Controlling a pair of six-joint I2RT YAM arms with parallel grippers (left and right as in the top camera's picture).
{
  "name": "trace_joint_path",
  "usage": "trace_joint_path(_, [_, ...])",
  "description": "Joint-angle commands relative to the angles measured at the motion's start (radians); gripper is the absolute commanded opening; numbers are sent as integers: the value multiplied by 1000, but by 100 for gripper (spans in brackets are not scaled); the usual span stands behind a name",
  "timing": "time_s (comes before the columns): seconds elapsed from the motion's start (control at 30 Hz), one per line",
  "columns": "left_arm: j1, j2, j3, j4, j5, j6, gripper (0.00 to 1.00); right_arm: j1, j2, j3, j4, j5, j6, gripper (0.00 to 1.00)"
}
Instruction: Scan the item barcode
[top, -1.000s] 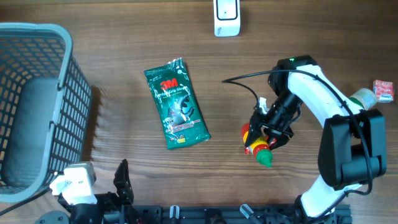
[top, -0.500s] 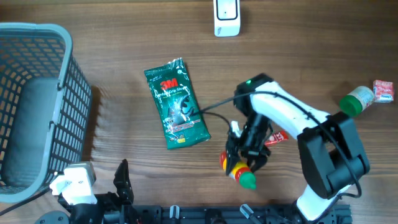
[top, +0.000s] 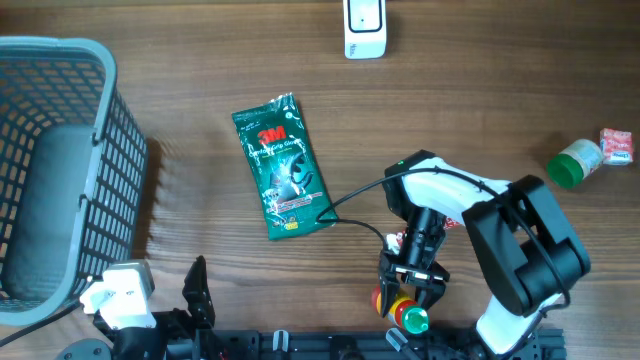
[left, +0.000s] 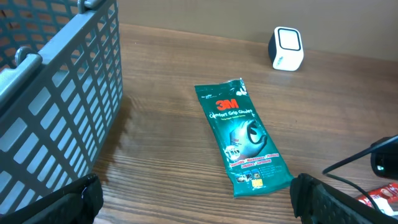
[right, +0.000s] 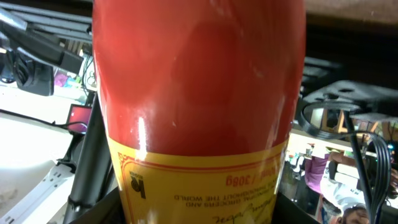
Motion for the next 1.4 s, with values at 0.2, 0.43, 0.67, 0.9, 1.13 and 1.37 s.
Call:
trace_joint_path(0.2, [5, -6, 1, 3, 12, -13, 100, 0, 94, 29, 17, -9, -29, 44])
trace_joint_path(0.43, [5, -6, 1, 3, 12, -13, 100, -21, 110, 101, 14, 40, -18, 50])
trace_joint_path(0.67, [5, -6, 1, 3, 12, -13, 100, -54, 182, 102, 14, 40, -43, 50])
trace_joint_path(0.9, [5, -6, 1, 3, 12, -13, 100, -70, 208, 203, -24, 55, -50, 69])
trace_joint_path(1.13, [5, -6, 1, 3, 12, -13, 100, -123, 208, 429, -23, 144, 6, 80])
trace_joint_path(1.37, [5, -6, 1, 3, 12, -13, 100, -171, 203, 493, -24, 163, 16, 99])
